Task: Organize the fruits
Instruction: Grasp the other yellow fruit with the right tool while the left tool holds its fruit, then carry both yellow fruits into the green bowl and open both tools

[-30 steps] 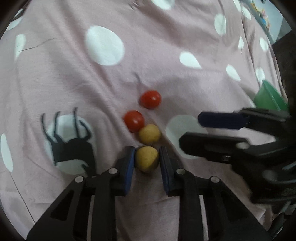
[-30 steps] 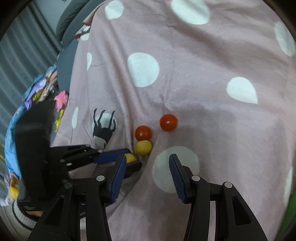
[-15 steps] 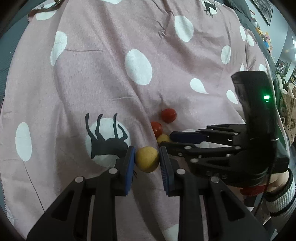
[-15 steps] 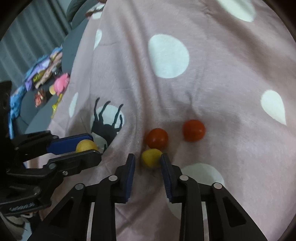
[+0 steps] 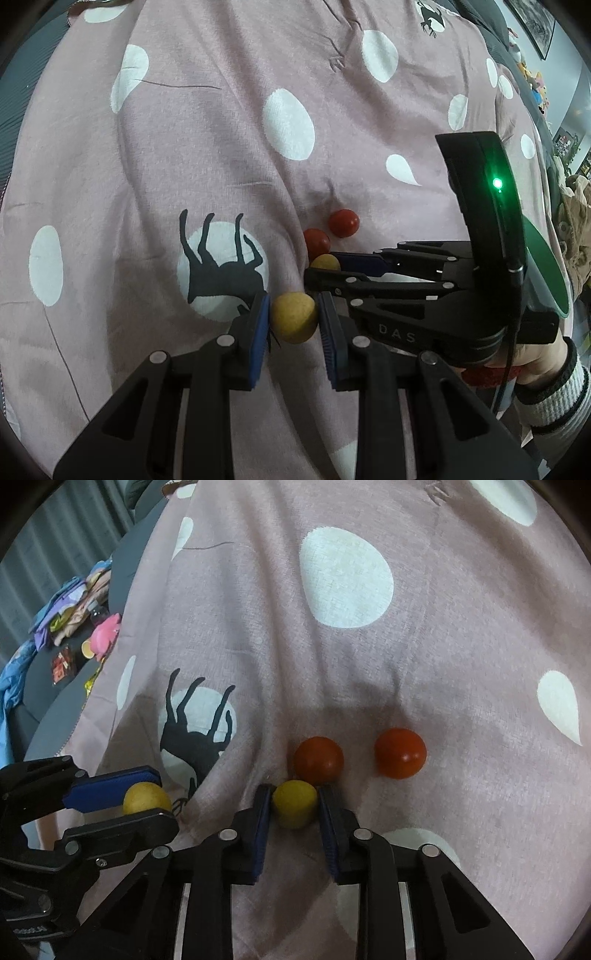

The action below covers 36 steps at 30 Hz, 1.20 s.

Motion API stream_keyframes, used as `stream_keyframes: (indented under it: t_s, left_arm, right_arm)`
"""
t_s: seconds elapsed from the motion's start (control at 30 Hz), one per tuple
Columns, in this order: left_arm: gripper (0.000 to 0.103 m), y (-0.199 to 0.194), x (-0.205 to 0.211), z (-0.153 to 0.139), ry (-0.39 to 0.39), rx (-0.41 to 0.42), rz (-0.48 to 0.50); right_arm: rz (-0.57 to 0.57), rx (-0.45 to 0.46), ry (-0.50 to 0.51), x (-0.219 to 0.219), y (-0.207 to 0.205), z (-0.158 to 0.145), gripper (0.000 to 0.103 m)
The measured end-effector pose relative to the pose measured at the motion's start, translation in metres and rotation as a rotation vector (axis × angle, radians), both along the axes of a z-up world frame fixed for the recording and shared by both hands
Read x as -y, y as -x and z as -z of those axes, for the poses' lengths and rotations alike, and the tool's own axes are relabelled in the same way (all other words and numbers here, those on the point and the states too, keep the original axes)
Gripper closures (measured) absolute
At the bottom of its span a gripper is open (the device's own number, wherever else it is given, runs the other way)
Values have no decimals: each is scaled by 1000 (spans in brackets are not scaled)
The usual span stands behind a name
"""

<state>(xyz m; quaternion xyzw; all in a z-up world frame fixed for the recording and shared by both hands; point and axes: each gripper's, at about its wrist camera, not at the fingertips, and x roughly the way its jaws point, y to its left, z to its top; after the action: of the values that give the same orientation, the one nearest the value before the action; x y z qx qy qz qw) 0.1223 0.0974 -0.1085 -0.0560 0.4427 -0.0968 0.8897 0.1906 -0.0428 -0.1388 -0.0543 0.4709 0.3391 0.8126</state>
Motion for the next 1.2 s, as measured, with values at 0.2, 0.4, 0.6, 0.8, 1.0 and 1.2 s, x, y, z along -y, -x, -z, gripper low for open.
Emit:
stream_keyframes:
  t_s: [0.2, 0.4, 0.6, 0.8, 1.0, 1.2]
  left_arm:
    - [77, 13, 4, -9, 6, 11, 7]
    - [77, 27, 19, -18, 9, 18, 24]
    - [77, 43, 37, -30, -4, 33, 43]
    - [77, 55, 64, -46, -33, 59, 88]
    - [77, 59, 102, -62, -55, 89, 159]
    - [77, 56, 153, -77, -68, 121, 257]
  right_arm:
    - [34, 7, -71, 17, 18, -23, 76]
    - [68, 24, -92, 44, 43, -41, 76]
    - [124, 53, -107, 66, 73, -52, 76]
    - [180, 82, -130, 87, 102, -66, 76]
    - [270, 108, -157, 130, 118, -76, 76]
    - [378, 140, -183, 183, 131, -86, 76]
